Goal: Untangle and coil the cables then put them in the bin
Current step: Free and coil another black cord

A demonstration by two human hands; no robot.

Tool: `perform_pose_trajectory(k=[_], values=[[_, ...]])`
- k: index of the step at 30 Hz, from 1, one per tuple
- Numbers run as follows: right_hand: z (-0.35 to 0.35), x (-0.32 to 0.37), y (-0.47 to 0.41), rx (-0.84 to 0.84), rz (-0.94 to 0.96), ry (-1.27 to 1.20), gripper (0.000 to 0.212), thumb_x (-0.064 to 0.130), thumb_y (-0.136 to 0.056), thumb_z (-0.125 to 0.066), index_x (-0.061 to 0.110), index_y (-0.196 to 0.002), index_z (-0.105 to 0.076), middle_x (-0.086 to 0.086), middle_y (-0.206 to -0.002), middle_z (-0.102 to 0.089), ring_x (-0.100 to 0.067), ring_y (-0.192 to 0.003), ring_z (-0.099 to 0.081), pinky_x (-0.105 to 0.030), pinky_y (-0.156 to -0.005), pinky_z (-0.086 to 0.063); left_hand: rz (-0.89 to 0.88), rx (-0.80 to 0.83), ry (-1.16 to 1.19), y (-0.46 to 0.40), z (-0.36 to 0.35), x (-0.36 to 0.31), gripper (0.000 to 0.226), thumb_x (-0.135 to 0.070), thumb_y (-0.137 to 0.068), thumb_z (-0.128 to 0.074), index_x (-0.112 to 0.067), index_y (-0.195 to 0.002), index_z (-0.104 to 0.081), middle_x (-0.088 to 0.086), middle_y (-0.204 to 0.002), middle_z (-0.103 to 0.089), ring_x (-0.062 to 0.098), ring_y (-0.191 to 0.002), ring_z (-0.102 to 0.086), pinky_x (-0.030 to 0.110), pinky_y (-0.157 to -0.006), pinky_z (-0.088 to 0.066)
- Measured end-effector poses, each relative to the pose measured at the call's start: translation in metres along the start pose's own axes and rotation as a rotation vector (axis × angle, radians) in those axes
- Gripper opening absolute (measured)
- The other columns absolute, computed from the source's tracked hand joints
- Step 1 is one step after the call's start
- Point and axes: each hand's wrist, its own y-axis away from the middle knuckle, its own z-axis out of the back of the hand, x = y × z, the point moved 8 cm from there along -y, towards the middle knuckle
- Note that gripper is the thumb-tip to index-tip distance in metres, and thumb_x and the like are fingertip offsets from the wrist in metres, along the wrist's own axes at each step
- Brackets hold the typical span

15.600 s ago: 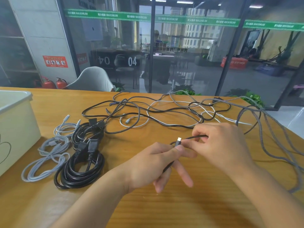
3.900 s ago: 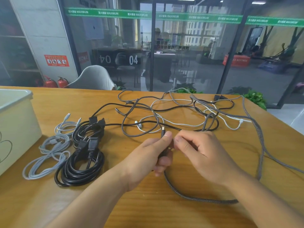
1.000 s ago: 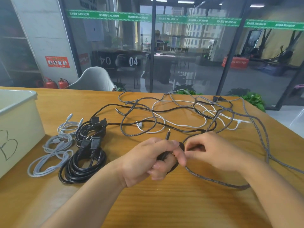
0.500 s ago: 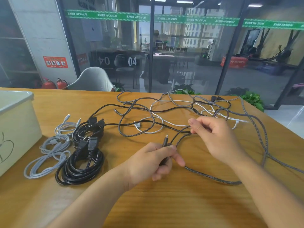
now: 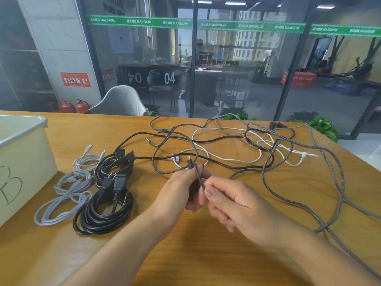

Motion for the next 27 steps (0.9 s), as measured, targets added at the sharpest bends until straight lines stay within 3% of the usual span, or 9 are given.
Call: perform_pose_trajectory(k=[5,9,12,15,18,20,22,24,27], values=[[0.005,0.009,0.001,-0.05,0.049,0.059,0.03,0.034,-0.11,-0.042,0.023,-0.105,-0.07,0.008,-0.061,-0.045,-0.007,-0.058,-0.042,-0.024,-0.065,-0.045,-0.015,-0.047,0.036,-0.002,0.006,-0.001,0.051,-0.028,-0.107,-0.03,-0.01,-0.092,-0.075,0.005,-0.058,-0.04,0.02,-0.057,-0.036,0.028,-0.054,-0.033],[0.026,0.014,0.005,-0.286,0.128,0.124,0.029,0.025,-0.109,-0.048,0.036,-0.135,-0.051,0.002,-0.068,-0.058,-0.006,-0.058,-0.047,-0.017,-0.063,-0.038,-0.018,-0.017,0.145,-0.005,0.008,-0.004,0.057,-0.032,-0.109,-0.023,-0.004,-0.098,-0.071,0.003,-0.06,-0.031,0.018,-0.052,-0.024,0.03,-0.053,-0.028],[0.039,0.022,0.011,-0.452,0.189,0.247,0.028,0.02,-0.106,-0.054,0.031,-0.131,-0.049,0.0,-0.068,-0.058,-0.007,-0.055,-0.047,-0.017,-0.059,-0.037,-0.014,-0.041,0.098,-0.004,0.011,-0.007,0.058,-0.045,-0.108,-0.031,-0.006,-0.103,-0.074,0.001,-0.059,-0.03,0.016,-0.048,-0.025,0.028,-0.051,-0.028],[0.059,0.029,0.017,-0.588,0.249,0.075,0.022,0.018,-0.1,-0.067,0.023,-0.118,-0.056,0.005,-0.072,-0.057,-0.01,-0.062,-0.046,-0.022,-0.058,-0.038,-0.007,-0.064,0.047,-0.002,0.014,-0.007,0.052,-0.041,-0.108,-0.039,-0.002,-0.103,-0.073,0.001,-0.058,-0.029,0.015,-0.048,-0.025,0.025,-0.05,-0.027],[0.068,0.035,0.017,-0.446,0.318,-0.198,0.045,0.01,-0.091,-0.063,0.018,-0.134,-0.05,-0.004,-0.115,-0.072,-0.02,-0.087,-0.058,-0.032,-0.067,-0.049,0.007,-0.02,0.052,-0.001,0.012,-0.007,0.059,-0.04,-0.11,-0.031,-0.003,-0.093,-0.073,0.001,-0.056,-0.025,0.015,-0.048,-0.022,0.023,-0.047,-0.027],[0.065,0.038,0.016,-0.317,0.346,-0.231,0.062,0.007,-0.089,-0.059,0.015,-0.147,-0.039,-0.006,-0.146,-0.06,-0.026,-0.119,-0.059,-0.037,-0.086,-0.052,0.024,0.025,0.076,0.0,0.006,-0.008,0.069,-0.042,-0.11,-0.019,-0.003,-0.088,-0.072,0.002,-0.055,-0.023,0.016,-0.047,-0.019,0.024,-0.046,-0.028],[0.062,0.038,0.013,-0.281,0.339,-0.193,0.065,0.015,-0.093,-0.058,0.017,-0.153,-0.033,0.001,-0.157,-0.051,-0.026,-0.134,-0.054,-0.037,-0.097,-0.052,0.032,0.06,0.072,0.001,0.002,-0.009,0.075,-0.042,-0.108,-0.013,-0.002,-0.085,-0.071,0.003,-0.054,-0.023,0.017,-0.047,-0.019,0.023,-0.046,-0.028],[0.064,0.034,0.013,-0.365,0.286,-0.127,0.05,0.021,-0.103,-0.055,0.019,-0.151,-0.04,0.004,-0.144,-0.063,-0.022,-0.123,-0.064,-0.034,-0.092,-0.055,0.043,0.089,0.006,0.002,-0.002,-0.009,0.076,-0.04,-0.109,-0.011,-0.003,-0.083,-0.073,0.005,-0.054,-0.023,0.018,-0.048,-0.02,0.023,-0.047,-0.029],[0.077,0.032,0.024,-0.645,0.257,0.239,0.024,0.031,-0.11,-0.047,0.031,-0.122,-0.068,0.009,-0.08,-0.07,-0.01,-0.064,-0.058,-0.035,-0.06,-0.047,0.042,0.15,-0.145,0.006,-0.009,-0.011,0.078,-0.038,-0.111,-0.011,-0.001,-0.083,-0.074,0.007,-0.054,-0.026,0.021,-0.051,-0.023,0.026,-0.052,-0.032]])
